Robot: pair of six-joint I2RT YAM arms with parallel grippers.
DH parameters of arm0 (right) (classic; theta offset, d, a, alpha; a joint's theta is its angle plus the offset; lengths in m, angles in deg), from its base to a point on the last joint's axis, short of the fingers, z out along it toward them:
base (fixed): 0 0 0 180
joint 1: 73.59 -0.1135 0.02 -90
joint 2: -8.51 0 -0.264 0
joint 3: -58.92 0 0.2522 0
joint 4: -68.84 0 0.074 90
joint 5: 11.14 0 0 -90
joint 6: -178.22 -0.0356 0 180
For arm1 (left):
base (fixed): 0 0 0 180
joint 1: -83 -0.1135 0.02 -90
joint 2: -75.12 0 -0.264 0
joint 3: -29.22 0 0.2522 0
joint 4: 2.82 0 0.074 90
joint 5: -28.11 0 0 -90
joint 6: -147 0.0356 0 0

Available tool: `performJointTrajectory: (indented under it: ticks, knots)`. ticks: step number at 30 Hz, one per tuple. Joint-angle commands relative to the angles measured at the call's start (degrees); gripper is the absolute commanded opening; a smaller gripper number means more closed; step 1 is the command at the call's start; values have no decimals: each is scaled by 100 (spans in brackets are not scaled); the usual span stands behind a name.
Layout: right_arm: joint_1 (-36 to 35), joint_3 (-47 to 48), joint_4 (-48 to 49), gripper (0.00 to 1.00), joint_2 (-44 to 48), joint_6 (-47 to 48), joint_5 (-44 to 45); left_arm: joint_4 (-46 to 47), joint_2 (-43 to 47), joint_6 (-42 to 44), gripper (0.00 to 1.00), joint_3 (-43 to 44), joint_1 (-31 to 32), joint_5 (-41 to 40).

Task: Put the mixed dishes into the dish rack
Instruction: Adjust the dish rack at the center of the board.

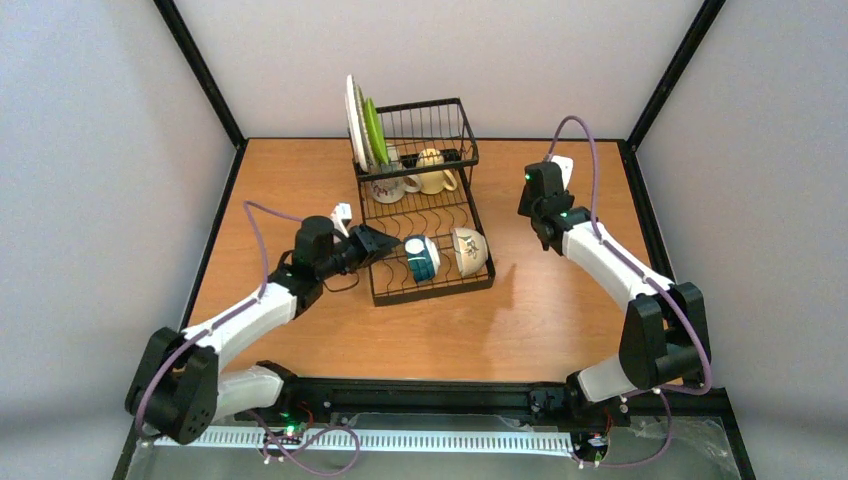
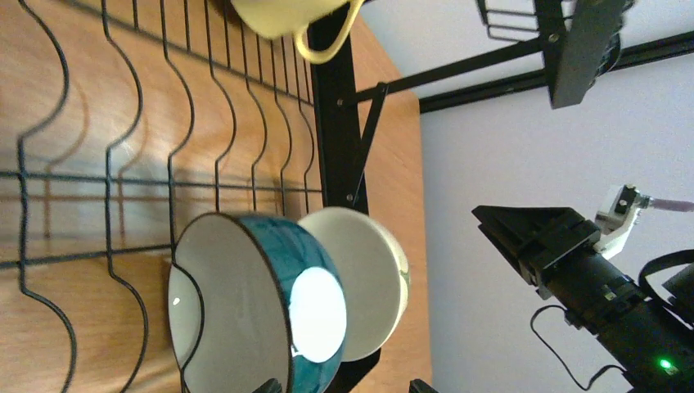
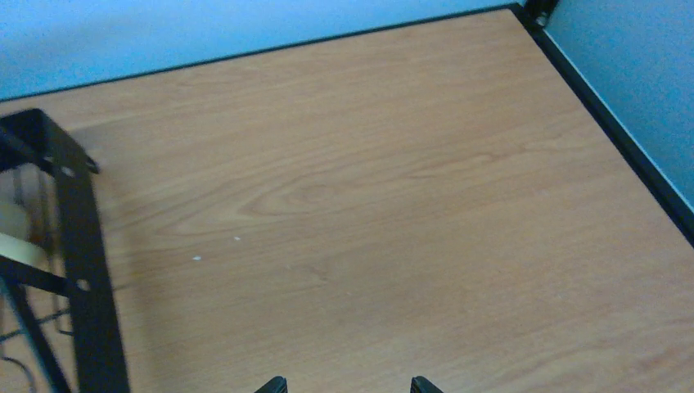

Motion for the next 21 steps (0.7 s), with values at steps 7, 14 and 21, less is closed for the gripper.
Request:
performJointTrajectory:
  ticks: [7, 14, 21]
  knots:
    - [-54, 291, 859, 86, -372, 518, -1432, -3096, 829, 1083, 87, 1064, -15, -1876]
    - [-61, 244, 1494, 82, -825, 793, -2087, -3174, 685, 1121, 87, 884, -10, -2723]
    - [-64, 447, 1899, 81, -1328, 893, -2503, -2966, 425, 1249, 87, 938, -8, -3377]
